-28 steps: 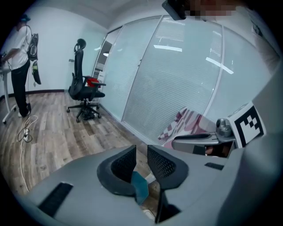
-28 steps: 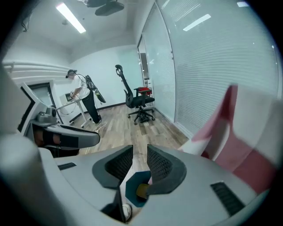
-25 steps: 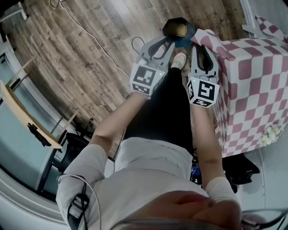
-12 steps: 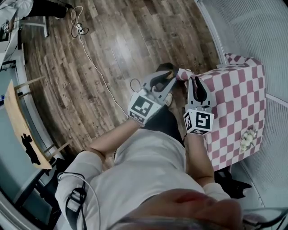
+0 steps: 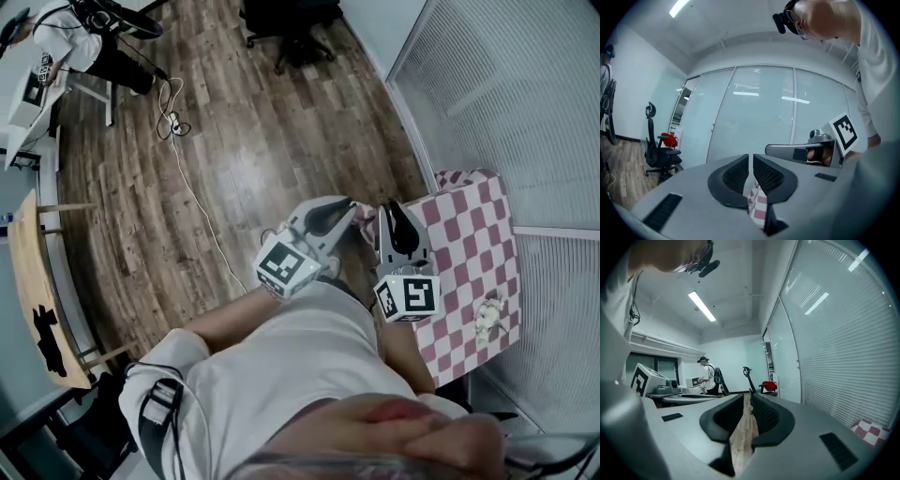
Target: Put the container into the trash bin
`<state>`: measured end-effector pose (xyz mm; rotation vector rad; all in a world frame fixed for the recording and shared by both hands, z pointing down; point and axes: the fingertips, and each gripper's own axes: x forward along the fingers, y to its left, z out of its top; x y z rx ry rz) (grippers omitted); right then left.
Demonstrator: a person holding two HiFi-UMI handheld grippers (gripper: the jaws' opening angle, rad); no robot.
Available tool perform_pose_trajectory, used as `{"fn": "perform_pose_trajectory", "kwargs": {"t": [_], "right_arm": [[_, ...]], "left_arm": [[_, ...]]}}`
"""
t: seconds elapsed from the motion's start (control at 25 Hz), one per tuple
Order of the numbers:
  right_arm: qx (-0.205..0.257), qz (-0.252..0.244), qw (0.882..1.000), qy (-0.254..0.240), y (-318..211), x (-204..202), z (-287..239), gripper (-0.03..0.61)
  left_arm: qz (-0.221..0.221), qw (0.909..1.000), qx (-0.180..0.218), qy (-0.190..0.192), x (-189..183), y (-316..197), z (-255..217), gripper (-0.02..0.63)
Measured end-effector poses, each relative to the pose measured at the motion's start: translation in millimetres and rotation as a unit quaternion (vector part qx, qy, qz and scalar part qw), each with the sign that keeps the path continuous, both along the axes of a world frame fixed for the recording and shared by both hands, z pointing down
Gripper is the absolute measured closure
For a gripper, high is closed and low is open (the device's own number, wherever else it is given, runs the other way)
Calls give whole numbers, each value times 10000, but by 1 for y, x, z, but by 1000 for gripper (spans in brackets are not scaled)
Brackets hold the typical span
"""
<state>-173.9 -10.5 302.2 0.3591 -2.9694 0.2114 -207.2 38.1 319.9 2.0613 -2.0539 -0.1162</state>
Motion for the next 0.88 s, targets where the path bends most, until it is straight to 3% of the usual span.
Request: {"fn": "perform_pose_trajectory", "kwargs": {"t": [0.4, 0.88], "right_arm": [[388, -458, 9972, -438, 8, 3, -69, 506], [633, -588, 9938, -701, 10, -1, -96, 537]], "left_arm": [[227, 9971, 648, -319, 2, 2, -79, 571], [332, 9949, 865, -399, -2, -1, -100, 572]]}}
